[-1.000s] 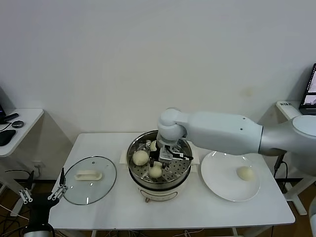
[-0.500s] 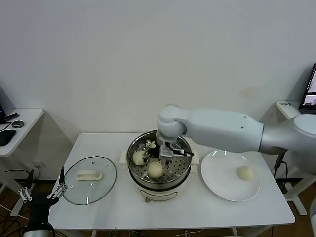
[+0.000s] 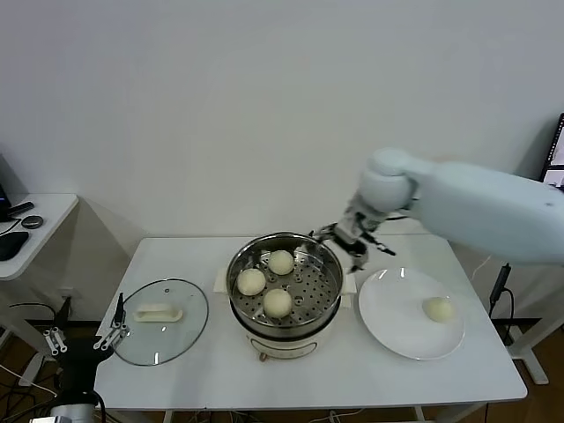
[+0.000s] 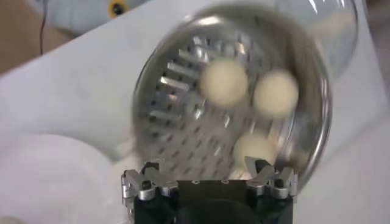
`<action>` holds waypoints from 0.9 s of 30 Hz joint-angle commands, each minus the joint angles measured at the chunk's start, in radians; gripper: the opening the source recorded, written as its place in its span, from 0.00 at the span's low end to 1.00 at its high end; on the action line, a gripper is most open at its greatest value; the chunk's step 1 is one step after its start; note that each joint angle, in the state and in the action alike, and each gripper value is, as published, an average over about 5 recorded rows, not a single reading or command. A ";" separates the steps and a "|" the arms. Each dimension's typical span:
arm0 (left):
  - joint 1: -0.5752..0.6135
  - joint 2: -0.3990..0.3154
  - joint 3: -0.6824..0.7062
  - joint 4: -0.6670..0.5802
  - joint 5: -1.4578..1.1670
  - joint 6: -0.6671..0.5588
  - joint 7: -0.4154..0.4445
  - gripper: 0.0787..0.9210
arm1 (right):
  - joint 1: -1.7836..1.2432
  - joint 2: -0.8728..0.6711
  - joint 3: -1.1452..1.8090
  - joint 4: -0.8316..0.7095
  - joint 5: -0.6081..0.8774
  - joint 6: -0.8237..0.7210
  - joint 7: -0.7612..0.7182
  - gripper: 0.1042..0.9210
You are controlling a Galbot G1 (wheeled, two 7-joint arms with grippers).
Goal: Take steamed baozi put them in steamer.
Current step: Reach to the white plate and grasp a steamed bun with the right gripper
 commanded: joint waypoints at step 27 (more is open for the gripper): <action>0.014 -0.003 -0.013 0.024 0.014 0.001 0.010 0.88 | -0.774 -0.086 0.673 -0.465 -0.404 0.059 0.034 0.88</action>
